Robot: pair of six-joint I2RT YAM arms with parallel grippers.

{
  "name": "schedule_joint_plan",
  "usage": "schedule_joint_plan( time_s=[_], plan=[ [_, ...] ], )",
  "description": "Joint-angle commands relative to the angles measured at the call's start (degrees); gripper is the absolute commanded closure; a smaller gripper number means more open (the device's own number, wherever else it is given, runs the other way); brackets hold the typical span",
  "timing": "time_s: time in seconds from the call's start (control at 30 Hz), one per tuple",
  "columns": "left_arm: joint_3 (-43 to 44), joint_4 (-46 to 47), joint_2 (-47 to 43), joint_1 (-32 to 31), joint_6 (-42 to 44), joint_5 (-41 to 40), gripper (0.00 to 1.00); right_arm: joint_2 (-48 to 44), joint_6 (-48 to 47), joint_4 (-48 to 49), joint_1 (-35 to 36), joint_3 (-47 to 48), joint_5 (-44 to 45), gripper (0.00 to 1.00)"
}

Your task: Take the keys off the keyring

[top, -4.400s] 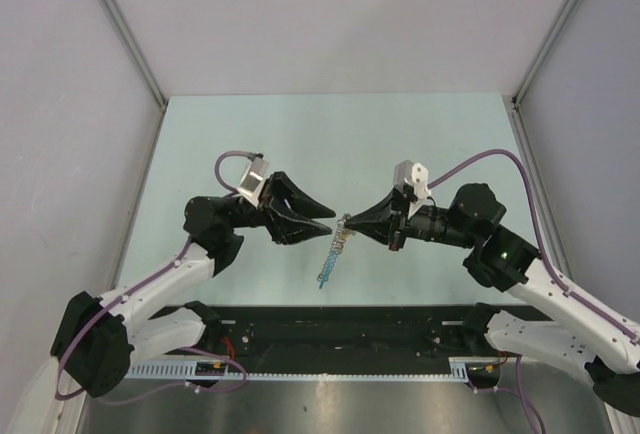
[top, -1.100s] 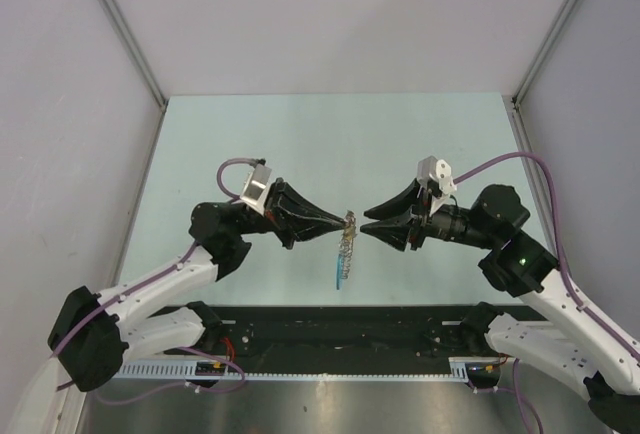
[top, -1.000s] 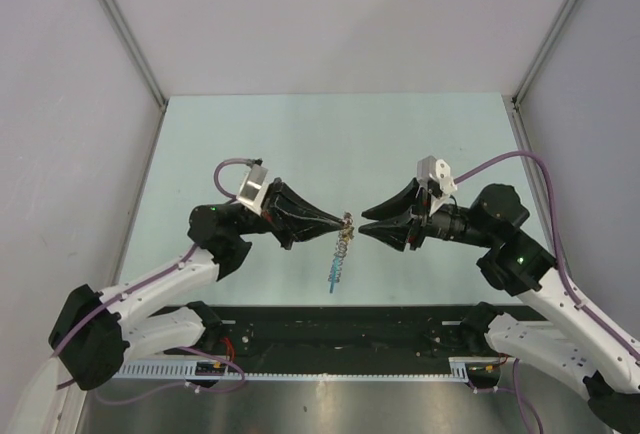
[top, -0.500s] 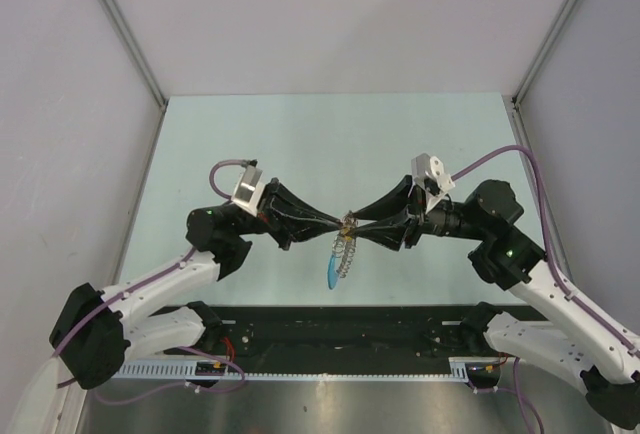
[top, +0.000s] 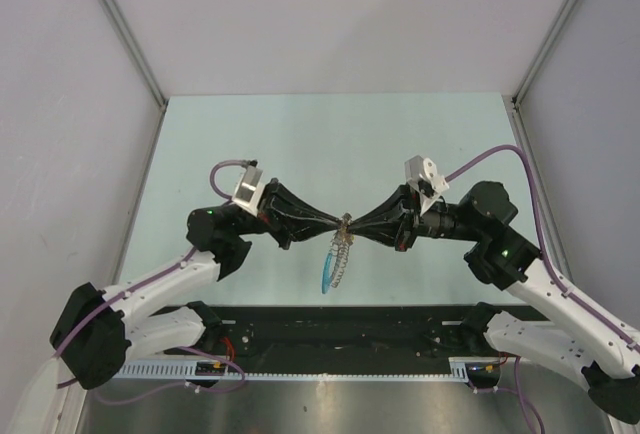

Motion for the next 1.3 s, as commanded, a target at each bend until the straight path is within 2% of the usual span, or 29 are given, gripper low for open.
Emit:
schedule_joint_plan(
  time_s=[0.0,0.17,0.47,0.6,0.7,0.8,0.83,0.9,1.1,1.27],
  plan=[
    [0.4,8.0,0.9,0.5,-2.3,1.2,1.0,-1.1,1.0,1.3,-0.2,-1.0,2.9,1.0],
    [1.3,11.5,2.6,1.0,-4.2,2.5,1.0,-0.9,3.7,2.9,-0.7,-1.0,1.5,1.0],
    [1.1,10.4,3.7,1.3,-3.8,0.9,1.0,-0.2,5.0,1.5,-1.0,-1.1,2.0,1.0],
    [-0.8,10.5,2.6,2.2,-4.0,-1.4,1.0,-0.3,5.0,0.8,-1.0,-1.0,5.5,0.98],
    [-1.5,8.9,1.4,2.5,-2.9,-1.9,1.0,-0.3,5.7,0.0,-1.1,-1.0,8.5,0.89],
    [-1.7,8.2,1.2,2.5,-1.9,-0.8,1.0,-0.8,6.2,0.1,-1.4,-1.1,9.1,0.95],
    [-1.4,8.5,1.4,2.6,-2.0,-0.4,1.0,-1.1,6.2,0.2,-1.4,-1.0,9.2,1.0],
    [-1.2,10.4,2.1,2.9,-3.2,1.4,1.0,-1.4,5.8,0.0,-1.9,-1.0,8.9,1.0],
    [0.9,15.8,5.4,3.1,-8.7,7.5,0.99,-1.8,6.5,-0.5,-6.1,-1.0,2.9,1.0],
    [1.9,22.0,7.6,3.1,-13.5,8.8,1.0,-0.3,9.4,1.0,-8.9,-0.8,-4.7,1.0]
  ],
)
